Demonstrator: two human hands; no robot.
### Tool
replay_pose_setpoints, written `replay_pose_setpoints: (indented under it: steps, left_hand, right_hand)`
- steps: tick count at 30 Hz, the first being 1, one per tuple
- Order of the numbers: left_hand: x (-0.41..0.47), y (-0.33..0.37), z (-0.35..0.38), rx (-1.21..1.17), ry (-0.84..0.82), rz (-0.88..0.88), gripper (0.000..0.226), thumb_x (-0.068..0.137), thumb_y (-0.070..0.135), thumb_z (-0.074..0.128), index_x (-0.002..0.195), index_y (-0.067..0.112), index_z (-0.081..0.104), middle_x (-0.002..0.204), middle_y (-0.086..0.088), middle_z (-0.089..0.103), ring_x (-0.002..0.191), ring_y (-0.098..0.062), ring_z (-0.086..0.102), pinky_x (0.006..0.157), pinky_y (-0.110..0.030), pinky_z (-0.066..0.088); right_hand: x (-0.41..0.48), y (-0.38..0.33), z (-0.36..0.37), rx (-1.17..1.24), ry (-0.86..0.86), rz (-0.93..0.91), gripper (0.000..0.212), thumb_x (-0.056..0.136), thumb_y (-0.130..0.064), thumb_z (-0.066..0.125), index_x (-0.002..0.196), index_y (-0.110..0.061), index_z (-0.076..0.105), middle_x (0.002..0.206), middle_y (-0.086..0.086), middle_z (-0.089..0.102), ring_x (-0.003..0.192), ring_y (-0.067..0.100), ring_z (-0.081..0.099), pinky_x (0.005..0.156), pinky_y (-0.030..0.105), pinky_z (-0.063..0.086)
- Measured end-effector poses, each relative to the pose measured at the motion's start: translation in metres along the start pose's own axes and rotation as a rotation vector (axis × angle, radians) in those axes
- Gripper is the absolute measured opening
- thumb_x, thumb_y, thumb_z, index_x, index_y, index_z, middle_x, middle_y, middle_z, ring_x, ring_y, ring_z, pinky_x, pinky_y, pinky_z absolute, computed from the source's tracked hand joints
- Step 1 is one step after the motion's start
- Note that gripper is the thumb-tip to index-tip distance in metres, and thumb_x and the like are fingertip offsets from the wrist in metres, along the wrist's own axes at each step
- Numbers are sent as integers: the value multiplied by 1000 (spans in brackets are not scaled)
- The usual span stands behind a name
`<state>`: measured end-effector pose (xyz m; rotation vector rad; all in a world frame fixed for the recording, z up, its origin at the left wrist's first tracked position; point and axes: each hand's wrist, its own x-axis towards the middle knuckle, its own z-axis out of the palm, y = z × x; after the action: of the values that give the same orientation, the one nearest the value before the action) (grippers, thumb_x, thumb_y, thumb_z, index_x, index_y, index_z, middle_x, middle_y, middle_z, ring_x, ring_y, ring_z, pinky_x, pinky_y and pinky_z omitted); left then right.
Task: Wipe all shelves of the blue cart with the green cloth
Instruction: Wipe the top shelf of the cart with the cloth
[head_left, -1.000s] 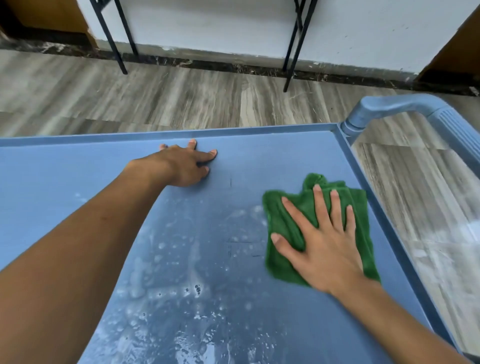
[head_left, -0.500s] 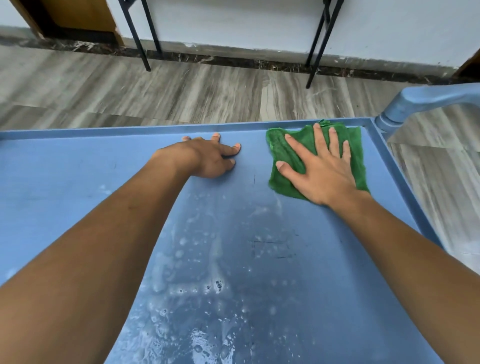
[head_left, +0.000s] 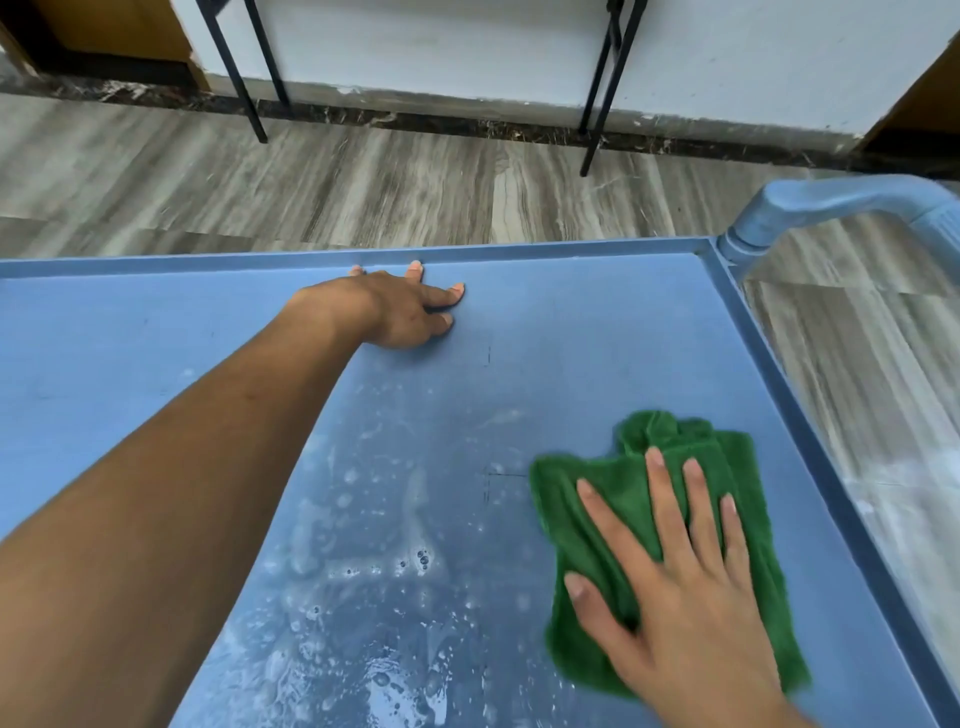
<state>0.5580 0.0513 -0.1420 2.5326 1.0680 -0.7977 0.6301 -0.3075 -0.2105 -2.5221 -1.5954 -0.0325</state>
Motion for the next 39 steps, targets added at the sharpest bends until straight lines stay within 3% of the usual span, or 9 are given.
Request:
replay_pose_setpoints:
  steps: [4,8,12,16,21,26,32,36,39]
  left_hand:
    - [-1,0,-1,28,5,9,47,99,57,18,144,61,2,160,7,-13,148,-31,7,119,-47,-2]
    - [-3,-1,0,47,14,14,47,100,55,17,145,60,1,161,7,-14,148,-30,8,119,-46,-3]
    - [-3,-2,2,21,17,13,47,100,57,18,144,61,3,160,9,-13,148,-34,1,118,-48,-3]
    - [-4,-1,4,-33,6,-8,48,99,59,20,143,62,3,160,13,-13,145,-41,-10,117,-54,1]
    - [-1,-3,6,-59,14,-5,48,99,58,21,143,62,3,160,15,-13,145,-41,-13,115,-57,3]
    - [6,-5,5,-76,21,-9,47,99,58,21,143,62,5,160,14,-12,144,-42,-13,115,-55,1]
    - [8,-5,1,-34,33,1,48,99,56,21,145,59,6,161,11,-10,147,-38,-6,116,-51,1]
    - [4,-5,0,-42,48,32,49,100,54,22,147,54,8,162,9,-8,147,-36,-5,116,-49,-1]
    - [-7,-16,-1,-112,110,62,50,100,54,26,148,53,14,163,6,-3,148,-32,5,117,-47,5]
  right_hand:
    - [-51,-16,5,-164,76,46,67,85,-65,41,145,-39,55,158,22,40,143,49,40,107,71,38]
    - [-71,-19,8,-228,75,51,67,86,-69,35,144,-41,52,154,22,46,139,46,46,104,69,41]
    - [-63,-21,8,-174,108,67,66,83,-67,41,141,-39,58,157,19,43,143,47,41,108,70,36]
    - [-32,-21,5,-46,78,76,72,80,-64,52,147,-39,51,165,16,30,151,44,26,115,70,25]
    - [49,-24,10,-22,-49,97,70,90,-69,35,156,-45,33,170,15,14,155,44,8,119,70,13]
    - [147,-22,24,-23,-118,117,74,86,-78,16,156,-56,12,172,10,-2,156,38,-7,122,64,1]
    - [240,-22,33,-21,-149,74,73,85,-81,18,154,-57,12,171,11,-5,156,37,-9,123,63,-3]
    - [261,-26,32,-6,-101,86,67,90,-77,28,153,-57,21,167,18,5,154,41,-4,122,65,1]
    - [261,-25,30,-11,-93,85,65,91,-76,30,153,-56,22,167,18,6,154,40,-3,122,64,1]
